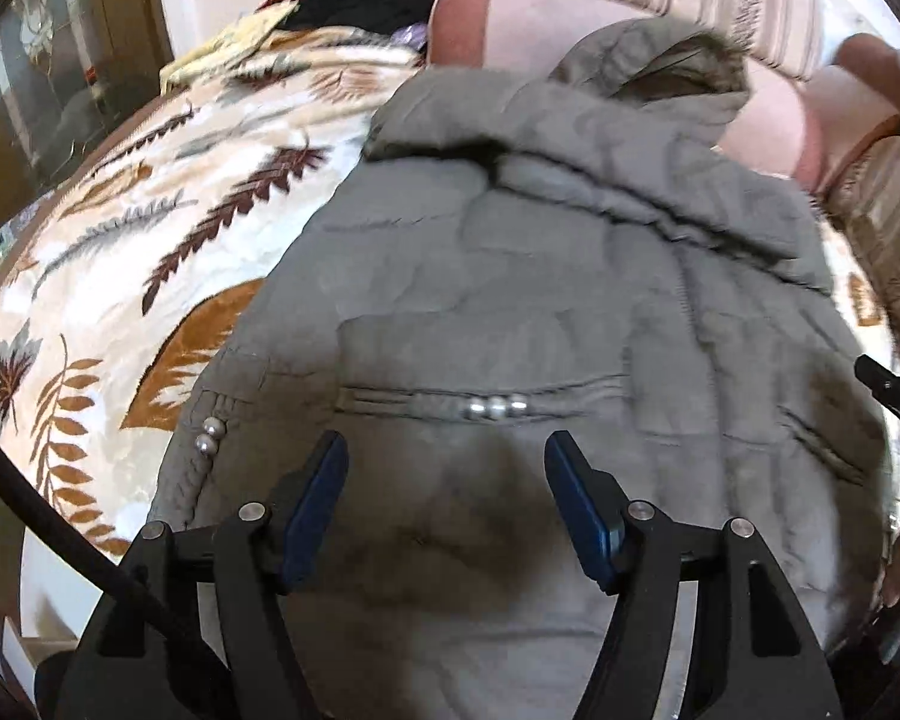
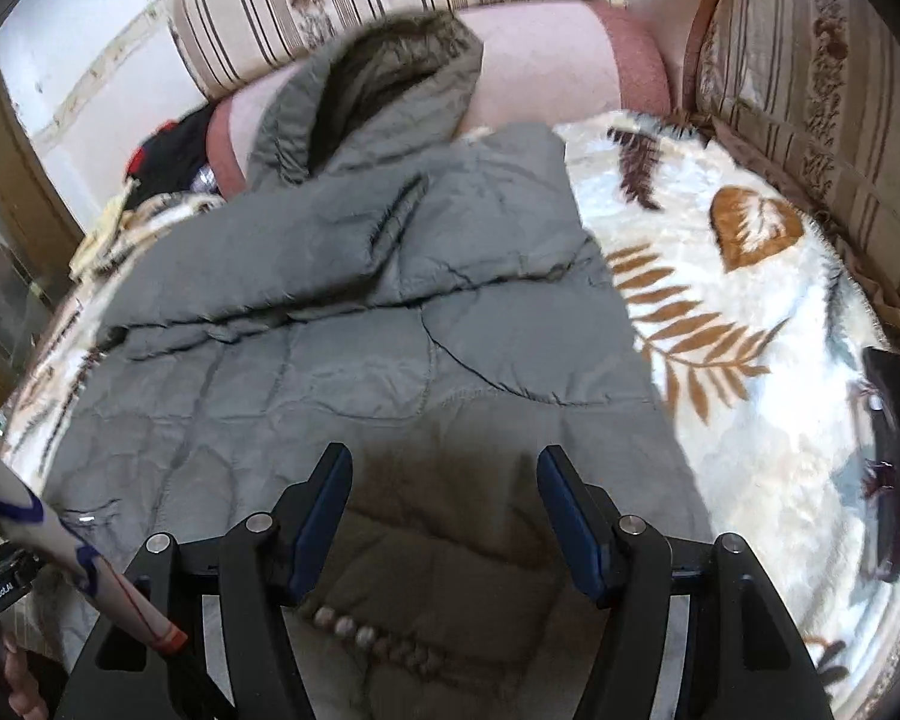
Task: Fold large clothes
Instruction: 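Move both tools down to the jacket hem near the pockets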
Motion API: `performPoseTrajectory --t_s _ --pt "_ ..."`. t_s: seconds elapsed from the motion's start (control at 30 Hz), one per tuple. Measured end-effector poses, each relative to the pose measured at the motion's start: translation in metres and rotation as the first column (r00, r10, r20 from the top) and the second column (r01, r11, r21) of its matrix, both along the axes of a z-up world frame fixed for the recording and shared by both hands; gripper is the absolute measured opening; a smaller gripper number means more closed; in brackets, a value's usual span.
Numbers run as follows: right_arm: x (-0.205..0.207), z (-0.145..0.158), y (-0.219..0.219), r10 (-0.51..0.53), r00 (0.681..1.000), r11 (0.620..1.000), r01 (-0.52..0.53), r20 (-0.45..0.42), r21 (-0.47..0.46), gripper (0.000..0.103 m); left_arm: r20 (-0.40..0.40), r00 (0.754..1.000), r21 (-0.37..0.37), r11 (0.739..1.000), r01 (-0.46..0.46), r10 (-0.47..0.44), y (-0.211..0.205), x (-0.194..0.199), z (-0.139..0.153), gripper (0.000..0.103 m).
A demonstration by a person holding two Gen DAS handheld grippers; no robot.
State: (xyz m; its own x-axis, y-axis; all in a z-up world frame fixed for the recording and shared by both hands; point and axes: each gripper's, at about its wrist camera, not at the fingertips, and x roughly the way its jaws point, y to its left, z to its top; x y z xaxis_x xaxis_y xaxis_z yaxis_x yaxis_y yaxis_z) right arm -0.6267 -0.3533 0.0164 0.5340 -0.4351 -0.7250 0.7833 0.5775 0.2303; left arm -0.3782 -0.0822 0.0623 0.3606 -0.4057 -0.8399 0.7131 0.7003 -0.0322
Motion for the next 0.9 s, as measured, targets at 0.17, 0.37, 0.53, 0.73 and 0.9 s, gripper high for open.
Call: performPoseTrajectory --t_s 0.17,0.37,0.53,0.73,0.9 --pt "-0.021 0.009 0.031 0.019 1.0 0.999 -0.018 0.022 -0.034 0.069 0.018 0.998 0.002 0.998 0.059 -0.059 -0.004 -0.034 -0.001 0.067" --pt "-0.017 -0.017 0.063 0.086 0.996 0.996 -0.086 -0.032 0.024 0.069 0.01 0.994 0.075 0.991 0.111 -0.112 -0.015 -0.063 -0.033 0.067" --pt "-0.005 -0.031 0.072 0.112 0.986 0.994 -0.113 -0.12 -0.003 0.069 0.051 0.99 0.066 0.989 0.129 -0.133 -0.017 -0.066 -0.023 0.067" --pt "-0.014 -0.02 0.074 0.102 0.994 0.995 -0.102 -0.026 -0.012 0.069 0.158 0.979 -0.01 0.991 0.135 -0.132 -0.03 -0.055 0.018 0.067" --pt "-0.014 -0.035 0.081 0.099 0.992 0.995 -0.099 -0.074 0.012 0.069 0.161 0.981 -0.081 0.989 0.123 -0.109 -0.05 -0.037 0.044 0.067"
